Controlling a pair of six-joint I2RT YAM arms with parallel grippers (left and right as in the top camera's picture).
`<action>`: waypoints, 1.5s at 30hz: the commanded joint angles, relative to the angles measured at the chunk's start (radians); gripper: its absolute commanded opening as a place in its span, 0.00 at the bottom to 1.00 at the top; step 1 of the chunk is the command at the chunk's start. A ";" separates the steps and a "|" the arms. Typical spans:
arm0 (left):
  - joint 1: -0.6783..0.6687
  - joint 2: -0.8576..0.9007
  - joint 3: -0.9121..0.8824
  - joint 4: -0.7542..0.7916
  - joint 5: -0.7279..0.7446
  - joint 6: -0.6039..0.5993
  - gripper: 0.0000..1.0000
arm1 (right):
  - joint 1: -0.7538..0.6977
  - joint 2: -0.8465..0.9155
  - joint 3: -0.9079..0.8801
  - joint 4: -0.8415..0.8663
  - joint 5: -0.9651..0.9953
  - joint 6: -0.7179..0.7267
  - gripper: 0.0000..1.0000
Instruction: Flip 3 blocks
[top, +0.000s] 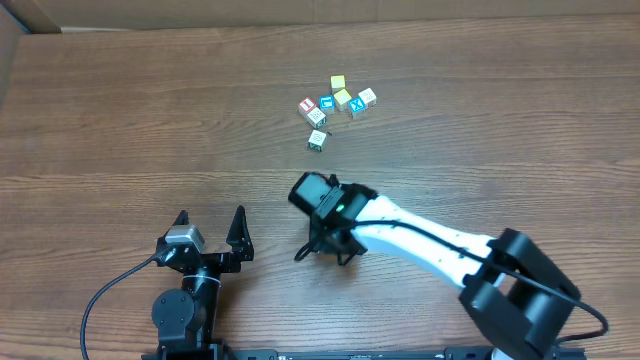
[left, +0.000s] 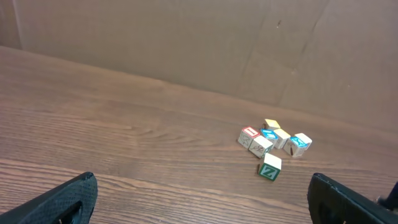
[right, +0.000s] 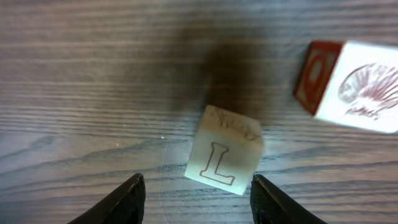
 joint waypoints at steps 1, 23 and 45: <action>-0.006 -0.009 -0.004 -0.003 -0.003 0.020 1.00 | 0.027 0.011 0.000 0.006 0.087 0.046 0.55; -0.006 -0.010 -0.004 -0.003 -0.003 0.020 1.00 | 0.026 0.068 0.020 0.062 0.170 0.029 0.27; -0.006 -0.009 -0.004 -0.003 -0.003 0.020 1.00 | -0.013 0.068 0.054 0.059 0.234 -0.017 0.43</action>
